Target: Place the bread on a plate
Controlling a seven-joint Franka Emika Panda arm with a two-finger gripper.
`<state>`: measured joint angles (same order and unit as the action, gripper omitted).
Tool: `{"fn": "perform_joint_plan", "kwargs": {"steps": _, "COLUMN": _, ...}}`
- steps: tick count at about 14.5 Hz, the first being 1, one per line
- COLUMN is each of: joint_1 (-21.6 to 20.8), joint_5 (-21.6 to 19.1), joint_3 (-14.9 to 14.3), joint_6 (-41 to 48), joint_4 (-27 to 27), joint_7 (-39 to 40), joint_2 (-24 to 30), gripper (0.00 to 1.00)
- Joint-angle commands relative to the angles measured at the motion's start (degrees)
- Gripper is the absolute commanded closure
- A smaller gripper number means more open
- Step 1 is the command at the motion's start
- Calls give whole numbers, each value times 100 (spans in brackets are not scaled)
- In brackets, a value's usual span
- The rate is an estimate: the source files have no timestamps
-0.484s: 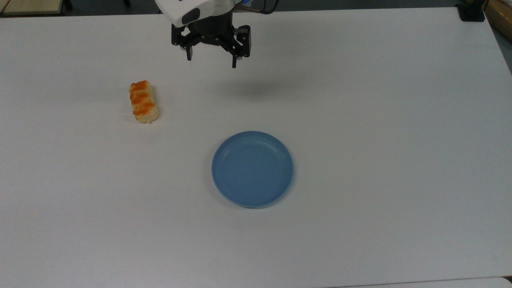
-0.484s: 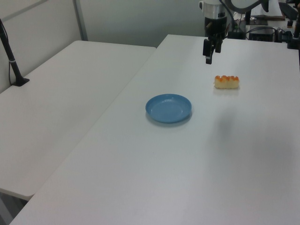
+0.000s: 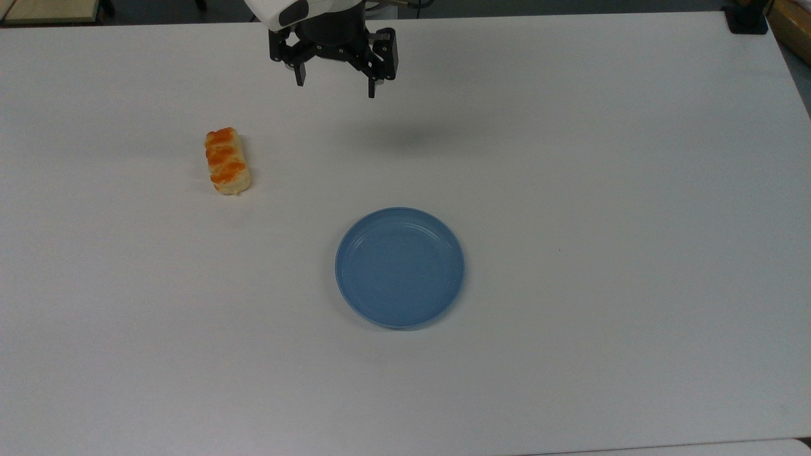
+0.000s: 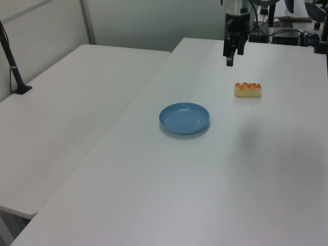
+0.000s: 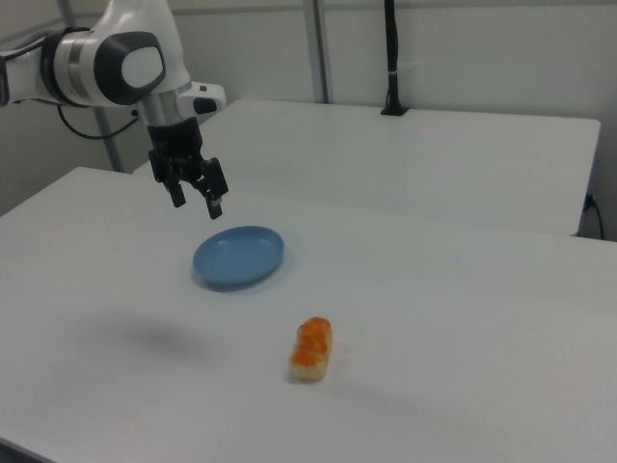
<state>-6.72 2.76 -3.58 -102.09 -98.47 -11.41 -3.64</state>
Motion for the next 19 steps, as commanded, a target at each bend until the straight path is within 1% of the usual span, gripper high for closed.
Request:
{"fn": "perform_joint_plan", "kwargs": {"steps": 1, "joint_1": 57, "joint_5": -100, "joint_3": 68, "joint_6": 172, "joint_4": 74, "joint_7": -45, "joint_2": 21, "gripper": 0}}
{"fn": "perform_joint_plan", "kwargs": {"steps": 7, "joint_1": 49, "joint_5": -100, "joint_3": 68, "joint_6": 163, "joint_4": 65, "joint_7": 60, "joint_2": -14, "gripper": 0}}
{"fn": "perform_joint_plan", "kwargs": {"steps": 10, "joint_1": 66, "joint_5": -91, "joint_3": -2, "joint_6": 154, "joint_4": 56, "joint_7": 779, "joint_2": -32, "gripper": 0}}
{"fn": "perform_joint_plan", "kwargs": {"steps": 11, "joint_1": 66, "joint_5": -91, "joint_3": -159, "joint_6": 137, "joint_4": 30, "joint_7": 1172, "joint_2": -180, "gripper": 0}}
{"fn": "perform_joint_plan", "kwargs": {"steps": 12, "joint_1": 66, "joint_5": -47, "joint_3": -239, "joint_6": 128, "joint_4": -49, "joint_7": 1342, "joint_2": -242, "gripper": 0}}
{"fn": "perform_joint_plan", "kwargs": {"steps": 14, "joint_1": 75, "joint_5": -29, "joint_3": -458, "joint_6": 101, "joint_4": -120, "joint_7": 1510, "joint_2": -383, "gripper": 0}}
{"fn": "perform_joint_plan", "kwargs": {"steps": 16, "joint_1": 84, "joint_5": -29, "joint_3": -599, "joint_6": 101, "joint_4": -137, "joint_7": 1738, "joint_2": -410, "gripper": 0}}
{"fn": "perform_joint_plan", "kwargs": {"steps": 18, "joint_1": 84, "joint_5": 5, "joint_3": -906, "joint_6": -30, "joint_4": -155, "joint_7": 1949, "joint_2": -532, "gripper": 0}}
{"fn": "perform_joint_plan", "kwargs": {"steps": 19, "joint_1": 84, "joint_5": 84, "joint_3": -1038, "joint_6": -222, "joint_4": -224, "joint_7": 2054, "joint_2": -594, "gripper": 0}}
